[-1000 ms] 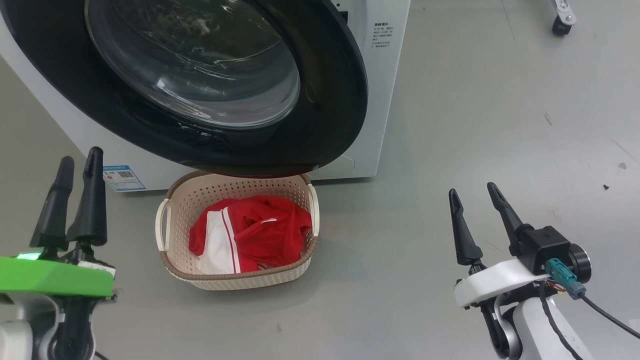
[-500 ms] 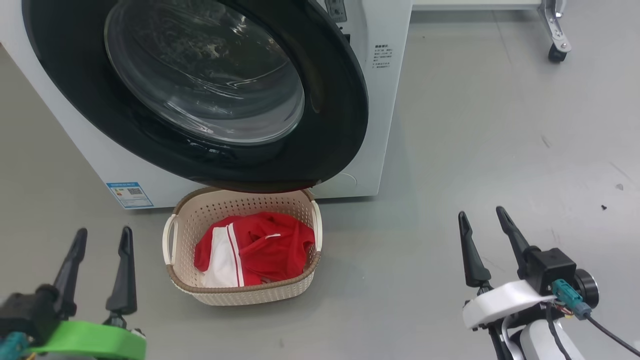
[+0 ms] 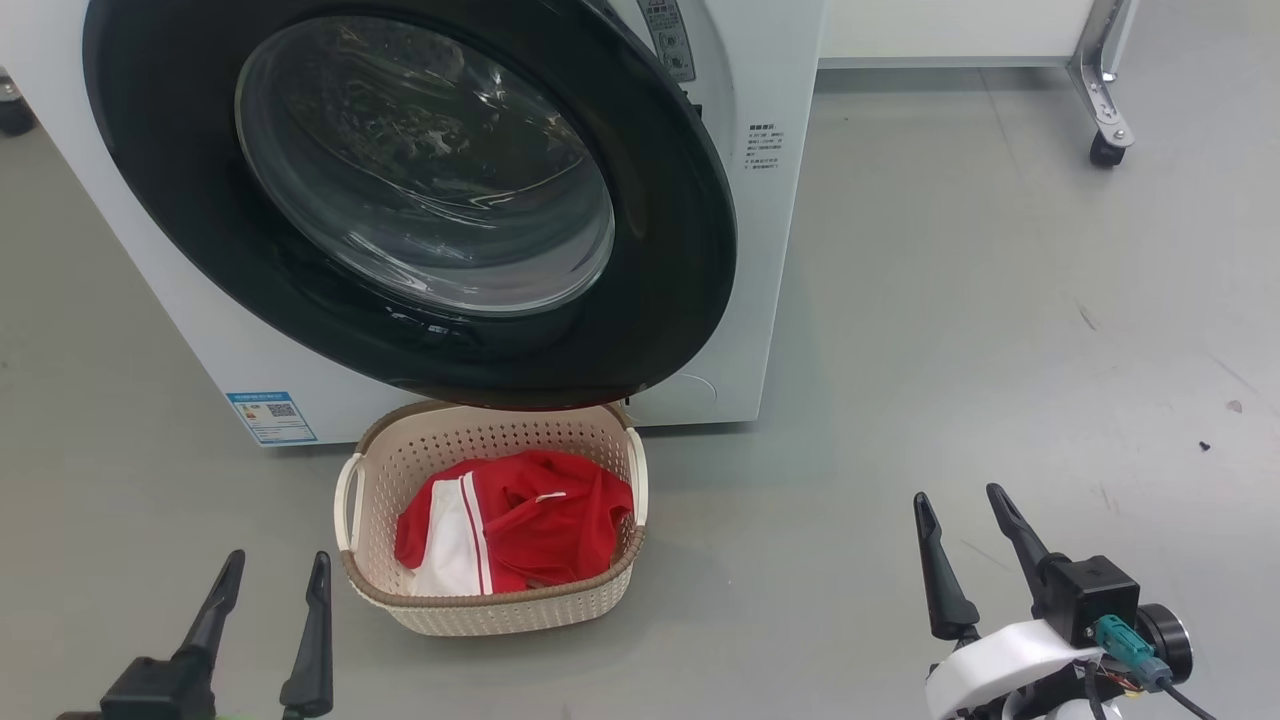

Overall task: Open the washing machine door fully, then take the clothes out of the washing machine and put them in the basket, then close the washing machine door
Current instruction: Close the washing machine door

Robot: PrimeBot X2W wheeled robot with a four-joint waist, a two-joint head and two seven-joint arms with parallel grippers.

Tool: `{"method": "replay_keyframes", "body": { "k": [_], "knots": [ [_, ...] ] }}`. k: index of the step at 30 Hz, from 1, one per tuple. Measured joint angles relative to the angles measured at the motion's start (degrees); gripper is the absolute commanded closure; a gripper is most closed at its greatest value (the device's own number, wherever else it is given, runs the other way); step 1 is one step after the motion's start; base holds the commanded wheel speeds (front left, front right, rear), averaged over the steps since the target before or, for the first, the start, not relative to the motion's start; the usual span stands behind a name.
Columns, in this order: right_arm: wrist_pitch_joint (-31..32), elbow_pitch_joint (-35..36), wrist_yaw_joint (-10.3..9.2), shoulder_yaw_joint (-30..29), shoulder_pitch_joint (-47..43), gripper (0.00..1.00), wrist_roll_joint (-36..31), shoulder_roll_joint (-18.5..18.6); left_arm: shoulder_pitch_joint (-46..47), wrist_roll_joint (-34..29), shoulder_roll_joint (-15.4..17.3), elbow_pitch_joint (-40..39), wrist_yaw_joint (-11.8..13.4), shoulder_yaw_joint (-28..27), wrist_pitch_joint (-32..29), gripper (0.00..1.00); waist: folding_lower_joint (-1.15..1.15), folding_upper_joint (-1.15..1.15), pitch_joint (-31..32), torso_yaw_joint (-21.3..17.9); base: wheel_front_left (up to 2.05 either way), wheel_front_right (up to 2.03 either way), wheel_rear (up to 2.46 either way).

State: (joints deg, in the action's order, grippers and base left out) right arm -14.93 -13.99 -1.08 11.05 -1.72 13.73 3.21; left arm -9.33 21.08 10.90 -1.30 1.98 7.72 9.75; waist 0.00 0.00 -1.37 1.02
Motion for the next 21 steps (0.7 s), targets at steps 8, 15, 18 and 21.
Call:
{"method": "replay_keyframes", "body": {
  "k": [8, 15, 18, 21],
  "knots": [
    [0.0, -0.1, -0.08, 0.0, -0.5, 0.00, 0.0, -0.1, -0.6, -1.3, -1.1, 1.2, 1.3, 0.9, 1.0, 0.00, 0.00, 0.00, 0.4, 0.1, 0.00, 0.00, 0.00],
    [0.0, -0.1, -0.16, 0.0, -0.9, 0.00, 0.0, -0.3, -0.6, -1.9, -1.9, 1.8, 1.8, 1.2, 1.5, 0.00, 0.00, 0.00, 0.3, 0.4, 0.00, 0.00, 0.00],
    [0.0, 0.0, -0.18, 0.0, -0.9, 0.00, 0.0, -0.4, -0.6, -2.0, -2.0, 1.9, 1.8, 1.2, 1.8, 0.00, 0.00, 0.00, 0.2, 0.5, 0.00, 0.00, 0.00],
    [0.0, 0.0, -0.53, 0.0, -0.9, 0.00, 0.0, -0.4, -0.6, -2.0, -2.3, 2.0, 1.8, 1.2, 2.0, 0.00, 0.00, 0.00, 0.1, 0.6, 0.00, 0.00, 0.00]
  ]
}}
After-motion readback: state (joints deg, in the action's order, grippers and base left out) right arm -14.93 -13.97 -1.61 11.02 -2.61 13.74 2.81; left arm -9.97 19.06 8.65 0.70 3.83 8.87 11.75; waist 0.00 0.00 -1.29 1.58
